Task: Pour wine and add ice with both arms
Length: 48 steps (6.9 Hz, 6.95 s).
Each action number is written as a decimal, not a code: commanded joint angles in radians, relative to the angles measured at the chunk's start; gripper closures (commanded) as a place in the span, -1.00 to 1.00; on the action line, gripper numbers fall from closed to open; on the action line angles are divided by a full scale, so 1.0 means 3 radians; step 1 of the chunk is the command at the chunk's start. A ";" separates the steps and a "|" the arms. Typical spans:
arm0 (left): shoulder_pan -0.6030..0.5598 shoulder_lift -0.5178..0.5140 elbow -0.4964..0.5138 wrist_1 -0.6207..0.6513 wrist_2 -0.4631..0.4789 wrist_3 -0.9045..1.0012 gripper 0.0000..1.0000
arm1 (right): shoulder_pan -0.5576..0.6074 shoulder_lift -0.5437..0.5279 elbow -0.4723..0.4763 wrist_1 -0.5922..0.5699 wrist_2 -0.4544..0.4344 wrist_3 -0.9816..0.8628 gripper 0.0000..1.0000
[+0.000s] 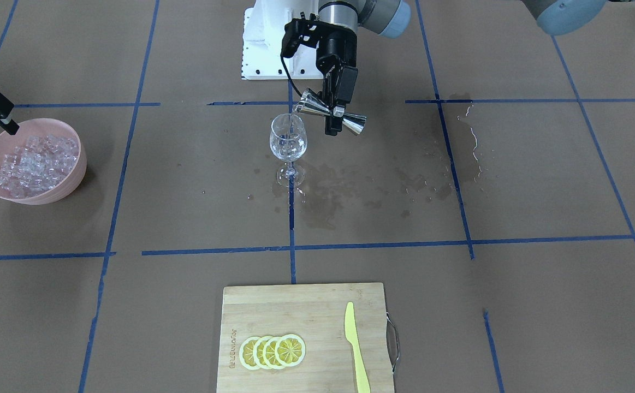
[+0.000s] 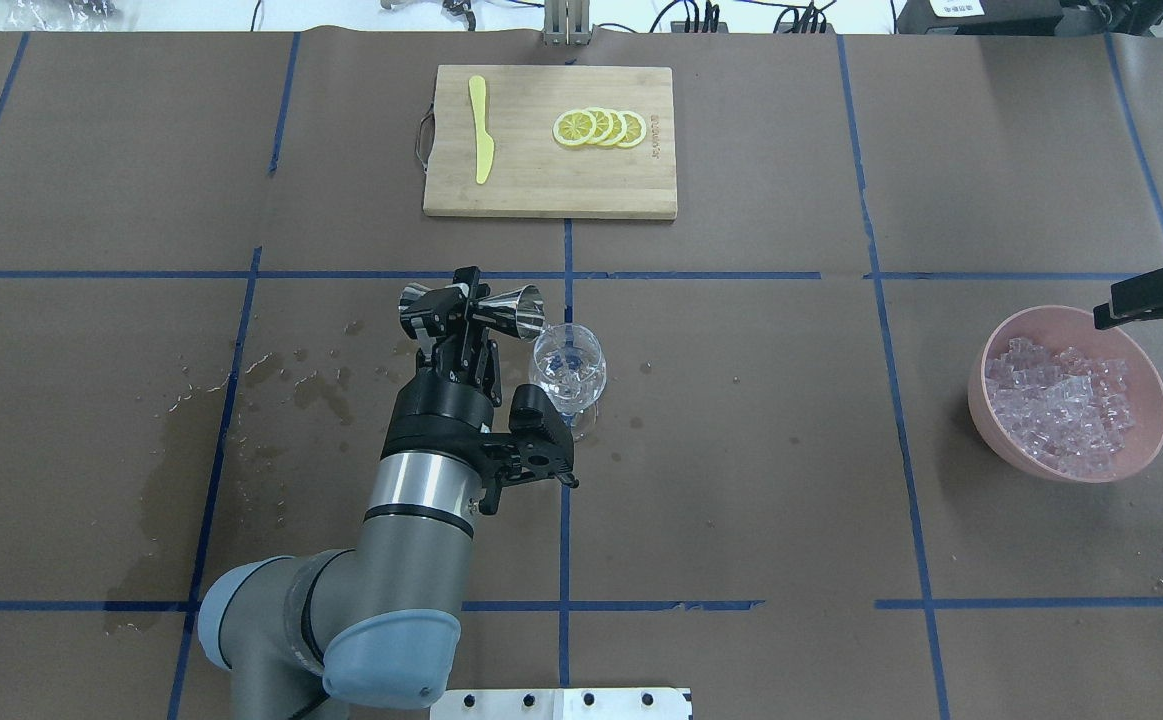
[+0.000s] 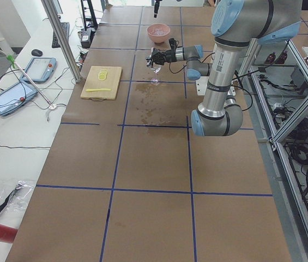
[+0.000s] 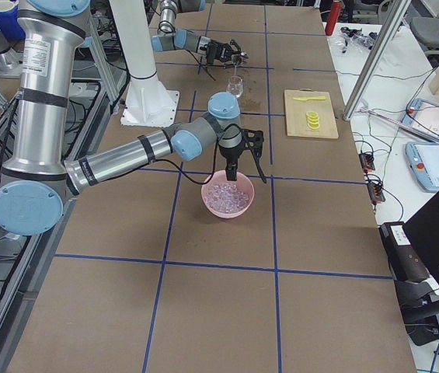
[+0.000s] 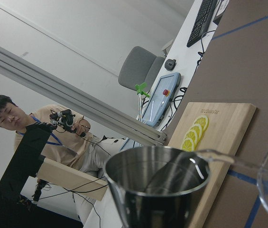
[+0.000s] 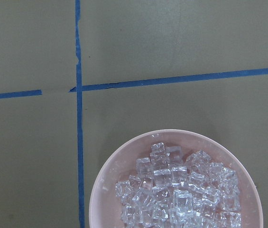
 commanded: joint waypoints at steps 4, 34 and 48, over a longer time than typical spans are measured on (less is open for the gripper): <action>0.0010 -0.0039 0.0026 0.0000 0.0166 0.0763 1.00 | -0.0044 0.0000 0.0007 0.0000 -0.0024 0.0047 -1.00; -0.0419 0.1994 -0.0485 -0.2013 -0.0668 -0.2631 1.00 | -0.0494 -0.0342 0.0043 0.0540 -0.0622 0.0191 -1.00; -0.0419 0.2348 -0.0133 -0.2674 -0.0663 -0.2790 1.00 | -0.0822 -0.0133 -0.0642 0.0895 -0.0817 0.0170 -0.92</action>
